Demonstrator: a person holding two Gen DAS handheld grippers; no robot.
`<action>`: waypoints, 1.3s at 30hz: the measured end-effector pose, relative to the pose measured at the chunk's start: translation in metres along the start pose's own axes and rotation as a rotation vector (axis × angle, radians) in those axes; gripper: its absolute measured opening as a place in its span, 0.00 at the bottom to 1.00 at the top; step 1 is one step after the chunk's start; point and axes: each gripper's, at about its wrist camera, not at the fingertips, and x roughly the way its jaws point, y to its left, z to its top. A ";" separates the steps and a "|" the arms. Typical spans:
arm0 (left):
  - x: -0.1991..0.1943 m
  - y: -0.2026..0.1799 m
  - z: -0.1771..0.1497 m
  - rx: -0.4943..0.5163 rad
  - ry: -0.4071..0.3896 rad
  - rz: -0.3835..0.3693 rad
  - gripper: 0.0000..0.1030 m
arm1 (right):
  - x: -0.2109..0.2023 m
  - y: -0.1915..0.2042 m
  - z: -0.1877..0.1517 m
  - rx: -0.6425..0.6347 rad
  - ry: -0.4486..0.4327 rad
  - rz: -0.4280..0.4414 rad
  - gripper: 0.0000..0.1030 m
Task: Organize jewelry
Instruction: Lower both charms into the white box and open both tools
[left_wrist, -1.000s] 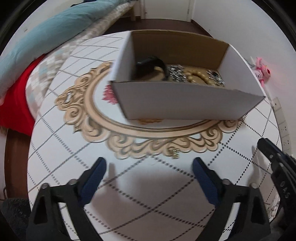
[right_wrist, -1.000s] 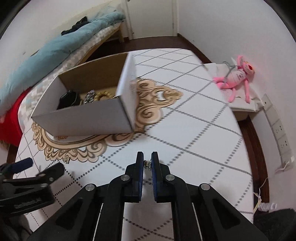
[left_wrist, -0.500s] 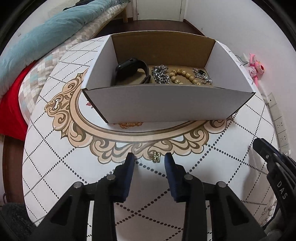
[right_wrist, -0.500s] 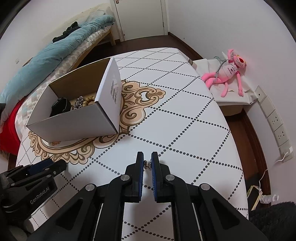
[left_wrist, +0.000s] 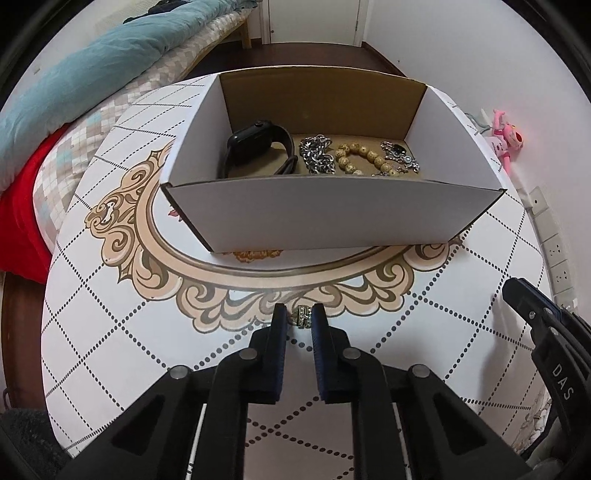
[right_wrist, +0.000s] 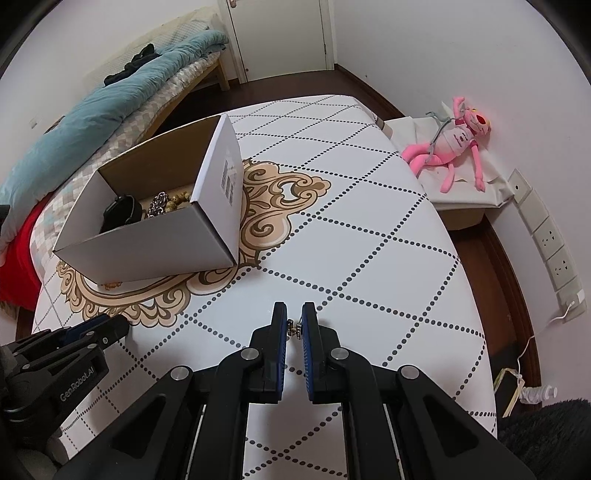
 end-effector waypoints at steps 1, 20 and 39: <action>-0.001 -0.001 0.000 0.004 -0.004 0.000 0.08 | -0.001 0.001 0.000 -0.002 -0.002 0.001 0.08; -0.077 0.031 0.011 -0.075 -0.098 -0.129 0.04 | -0.056 0.015 0.026 0.021 -0.096 0.113 0.08; -0.031 0.043 0.152 -0.041 0.015 -0.161 0.05 | 0.012 0.066 0.152 -0.055 0.079 0.244 0.08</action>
